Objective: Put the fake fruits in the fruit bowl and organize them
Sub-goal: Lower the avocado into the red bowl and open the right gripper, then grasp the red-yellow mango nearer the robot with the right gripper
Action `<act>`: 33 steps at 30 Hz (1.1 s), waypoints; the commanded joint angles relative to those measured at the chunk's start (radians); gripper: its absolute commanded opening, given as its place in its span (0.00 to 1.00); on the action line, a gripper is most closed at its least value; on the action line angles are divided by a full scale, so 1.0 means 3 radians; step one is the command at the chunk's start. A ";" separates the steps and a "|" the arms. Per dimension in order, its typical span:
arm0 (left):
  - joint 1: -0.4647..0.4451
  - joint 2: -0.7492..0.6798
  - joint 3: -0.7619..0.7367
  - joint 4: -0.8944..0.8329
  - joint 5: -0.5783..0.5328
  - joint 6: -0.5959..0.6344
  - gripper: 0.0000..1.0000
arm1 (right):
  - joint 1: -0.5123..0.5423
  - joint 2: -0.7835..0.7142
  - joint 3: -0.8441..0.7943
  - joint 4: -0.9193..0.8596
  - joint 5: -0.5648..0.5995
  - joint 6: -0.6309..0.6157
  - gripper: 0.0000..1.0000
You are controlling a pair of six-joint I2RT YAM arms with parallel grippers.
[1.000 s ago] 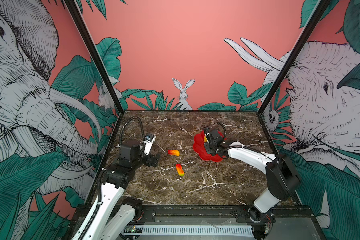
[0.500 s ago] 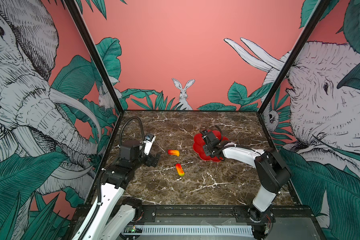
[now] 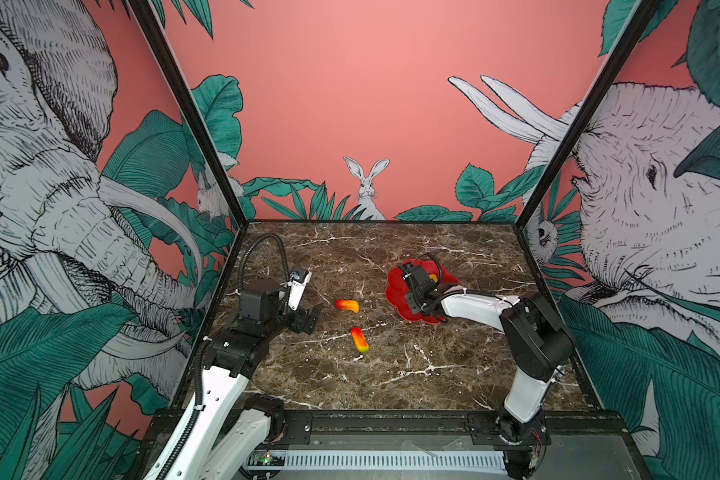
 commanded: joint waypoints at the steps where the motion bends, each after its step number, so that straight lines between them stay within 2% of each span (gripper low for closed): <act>1: 0.0023 0.0002 -0.0033 -0.0036 0.0024 0.0039 1.00 | -0.0008 0.0019 -0.0039 0.0077 0.0086 -0.0045 0.55; 6: 0.0026 0.0012 -0.0033 -0.0037 0.0039 0.0039 1.00 | -0.0008 -0.0012 -0.0049 0.0067 0.0043 -0.0042 0.64; 15: 0.0023 0.0012 -0.0033 -0.0036 0.0044 0.0038 1.00 | -0.0009 -0.0309 -0.0047 -0.0074 -0.0031 -0.0035 0.67; 20: 0.0026 -0.0004 -0.0033 -0.0045 0.0038 0.0038 1.00 | -0.0010 -0.0525 0.0097 -0.0393 -0.0269 -0.0051 0.71; 22: 0.0023 -0.0017 -0.0037 -0.0041 0.0031 0.0038 1.00 | -0.0003 -0.0602 0.0153 -0.0513 -0.0405 -0.0043 0.76; 25: 0.0023 -0.0025 -0.0038 -0.0042 0.0020 0.0038 1.00 | 0.0030 -0.0749 0.0222 -0.0661 -0.0649 -0.0054 0.88; 27: 0.0024 -0.0033 -0.0042 -0.0049 0.0018 0.0038 1.00 | 0.0097 -0.0787 0.0301 -0.0760 -0.0807 -0.0074 0.99; 33: 0.0023 -0.0027 -0.0038 -0.0051 0.0014 0.0038 1.00 | 0.0671 -0.0546 0.0645 -0.0859 -0.1111 0.0016 0.99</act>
